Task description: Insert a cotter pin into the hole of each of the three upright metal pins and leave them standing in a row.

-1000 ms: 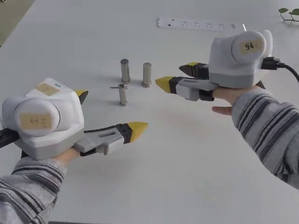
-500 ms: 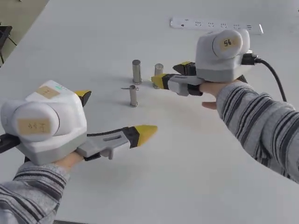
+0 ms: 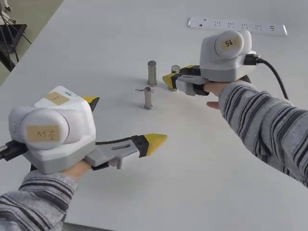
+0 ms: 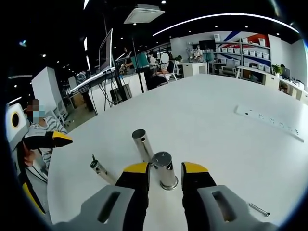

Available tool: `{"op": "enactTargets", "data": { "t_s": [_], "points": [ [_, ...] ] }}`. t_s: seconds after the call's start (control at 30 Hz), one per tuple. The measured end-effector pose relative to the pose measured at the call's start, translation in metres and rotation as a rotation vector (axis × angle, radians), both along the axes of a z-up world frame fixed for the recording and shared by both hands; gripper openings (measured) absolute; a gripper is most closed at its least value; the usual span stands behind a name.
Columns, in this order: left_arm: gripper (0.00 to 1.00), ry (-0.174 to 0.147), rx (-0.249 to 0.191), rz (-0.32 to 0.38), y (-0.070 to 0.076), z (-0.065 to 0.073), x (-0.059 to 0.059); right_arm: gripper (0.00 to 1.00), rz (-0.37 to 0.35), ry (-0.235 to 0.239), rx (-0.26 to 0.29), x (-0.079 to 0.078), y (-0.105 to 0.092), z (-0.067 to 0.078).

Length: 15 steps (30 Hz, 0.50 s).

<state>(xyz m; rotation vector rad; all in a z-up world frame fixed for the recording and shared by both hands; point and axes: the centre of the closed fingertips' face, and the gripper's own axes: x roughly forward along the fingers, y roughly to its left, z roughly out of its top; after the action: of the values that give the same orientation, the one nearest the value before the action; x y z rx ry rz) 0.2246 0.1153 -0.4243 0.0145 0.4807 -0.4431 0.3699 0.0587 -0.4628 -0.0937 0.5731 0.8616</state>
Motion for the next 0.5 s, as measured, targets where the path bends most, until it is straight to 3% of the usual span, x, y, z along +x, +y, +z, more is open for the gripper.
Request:
{"op": "enactTargets", "data": {
  "t_s": [0.33,0.5],
  "points": [
    [0.97,0.008,-0.013,0.012,0.0018,-0.0017,-0.0030,0.11,-0.014,0.013,0.007,-0.0035,0.0013,-0.0032],
    [0.96,0.011,-0.010,0.013,0.0021,-0.0012,-0.0024,0.10,0.001,-0.015,-0.006,-0.0072,0.0019,-0.0016]
  ]
}}
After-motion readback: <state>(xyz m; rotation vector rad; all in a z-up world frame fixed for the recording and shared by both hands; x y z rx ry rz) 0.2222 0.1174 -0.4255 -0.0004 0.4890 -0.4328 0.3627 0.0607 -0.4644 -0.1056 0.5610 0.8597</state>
